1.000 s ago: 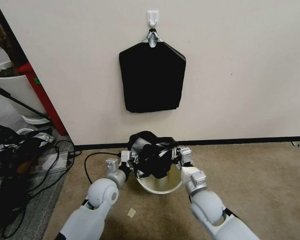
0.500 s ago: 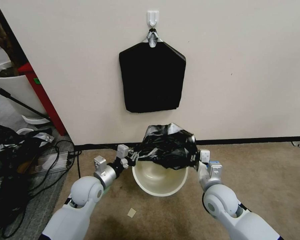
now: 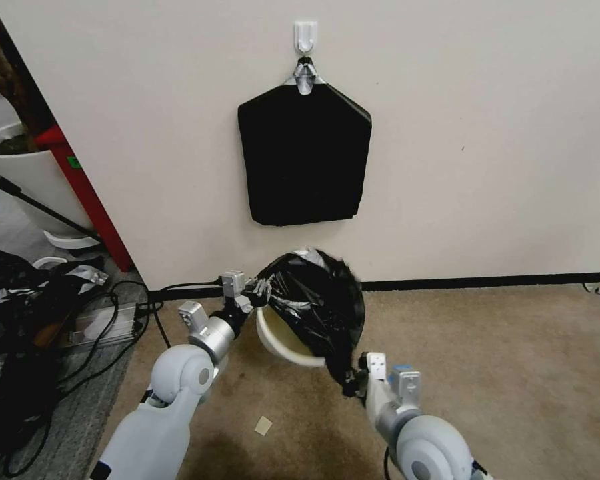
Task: Place a trash bag onto the trash bin.
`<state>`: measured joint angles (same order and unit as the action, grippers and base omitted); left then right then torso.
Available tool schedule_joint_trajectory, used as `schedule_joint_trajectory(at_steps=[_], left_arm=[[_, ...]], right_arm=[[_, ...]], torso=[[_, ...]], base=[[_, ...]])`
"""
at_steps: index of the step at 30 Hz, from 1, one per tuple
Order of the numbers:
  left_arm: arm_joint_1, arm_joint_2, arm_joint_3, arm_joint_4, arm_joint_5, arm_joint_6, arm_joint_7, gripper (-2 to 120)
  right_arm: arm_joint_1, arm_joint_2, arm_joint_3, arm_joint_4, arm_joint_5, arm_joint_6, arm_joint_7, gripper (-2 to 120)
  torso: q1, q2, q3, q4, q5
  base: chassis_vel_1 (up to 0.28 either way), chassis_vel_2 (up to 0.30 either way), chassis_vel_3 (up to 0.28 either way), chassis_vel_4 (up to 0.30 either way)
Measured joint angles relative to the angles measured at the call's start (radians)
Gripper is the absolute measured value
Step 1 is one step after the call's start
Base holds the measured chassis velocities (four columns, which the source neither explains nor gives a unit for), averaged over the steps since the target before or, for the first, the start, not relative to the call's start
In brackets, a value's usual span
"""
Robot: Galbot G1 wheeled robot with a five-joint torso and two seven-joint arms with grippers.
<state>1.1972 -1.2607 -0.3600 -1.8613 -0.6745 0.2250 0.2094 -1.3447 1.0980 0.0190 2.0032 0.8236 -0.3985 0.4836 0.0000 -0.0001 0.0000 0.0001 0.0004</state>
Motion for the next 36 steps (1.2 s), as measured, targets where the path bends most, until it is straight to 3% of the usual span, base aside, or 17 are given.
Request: schedule_joint_trajectory(at_steps=[2, 3, 5, 7, 10, 13, 16, 20, 26, 31, 36], left_arm=[[0.006, 0.008, -0.006, -0.003, 0.014, 0.002, 0.017, 7], [0.006, 0.008, -0.006, -0.003, 0.014, 0.002, 0.017, 7], [0.000, 0.012, -0.007, 0.005, 0.020, -0.005, 0.007, 7], [-0.004, 0.012, -0.006, 0.010, 0.020, -0.009, -0.001, 7], [-0.025, 0.009, 0.007, 0.031, 0.023, -0.026, -0.029, 7], [-0.037, 0.007, 0.016, 0.043, 0.028, -0.028, -0.036, 7], [-0.058, 0.003, 0.035, 0.061, 0.041, -0.029, -0.043, 7], [-0.065, 0.001, 0.046, 0.063, 0.049, -0.029, -0.044, 7], [-0.060, 0.002, 0.052, 0.052, 0.055, -0.029, -0.042, 7], [-0.044, 0.005, 0.052, 0.030, 0.060, -0.032, -0.027, 7], [-0.030, 0.007, 0.044, 0.005, 0.060, -0.033, -0.015, 7]], right_arm=[[0.012, 0.005, 0.023, -0.046, -0.141, 0.127, -0.059, 30], [0.012, 0.005, 0.023, -0.046, -0.141, 0.127, -0.059, 30], [-0.016, -0.027, 0.023, -0.020, -0.246, 0.167, -0.070, 41], [-0.032, -0.037, 0.021, -0.005, -0.275, 0.172, -0.070, 43], [-0.118, -0.073, -0.004, 0.082, -0.335, 0.172, -0.045, 58], [-0.153, -0.081, -0.016, 0.128, -0.334, 0.155, -0.022, 65], [-0.215, -0.097, -0.027, 0.230, -0.293, 0.116, 0.014, 82], [-0.242, -0.111, -0.018, 0.284, -0.314, 0.142, -0.022, 95], [-0.219, -0.112, 0.002, 0.297, -0.371, 0.227, -0.127, 100], [-0.146, -0.098, 0.035, 0.245, -0.251, 0.253, -0.206, 100], [-0.126, -0.104, 0.058, 0.194, -0.118, 0.265, -0.298, 86]], torso=[[0.000, 0.000, 0.000, 0.0000, -0.0001], [0.000, 0.000, 0.000, 0.0000, -0.0001], [0.000, 0.000, 0.000, 0.0001, -0.0005], [0.000, 0.000, 0.000, 0.0002, -0.0006], [0.000, 0.000, 0.000, -0.0002, -0.0005], [0.000, 0.000, 0.000, -0.0002, -0.0003], [0.000, 0.000, 0.000, -0.0002, -0.0004], [0.000, 0.000, 0.000, -0.0002, -0.0004], [0.000, 0.000, 0.000, -0.0002, -0.0004], [0.000, 0.000, 0.000, 0.0001, -0.0002], [0.000, 0.000, 0.000, 0.0000, -0.0003]], base=[[0.000, 0.000, 0.000, 0.000], [0.000, 0.000, 0.000, 0.000], [0.000, 0.000, 0.000, 0.000], [0.000, 0.000, 0.000, 0.000], [0.000, 0.000, 0.000, 0.000], [0.000, 0.000, 0.000, 0.000], [0.000, 0.000, 0.000, 0.000], [0.000, 0.000, 0.000, 0.000], [0.000, 0.000, 0.000, 0.000], [0.000, 0.000, 0.000, 0.000], [0.000, 0.000, 0.000, 0.000]])
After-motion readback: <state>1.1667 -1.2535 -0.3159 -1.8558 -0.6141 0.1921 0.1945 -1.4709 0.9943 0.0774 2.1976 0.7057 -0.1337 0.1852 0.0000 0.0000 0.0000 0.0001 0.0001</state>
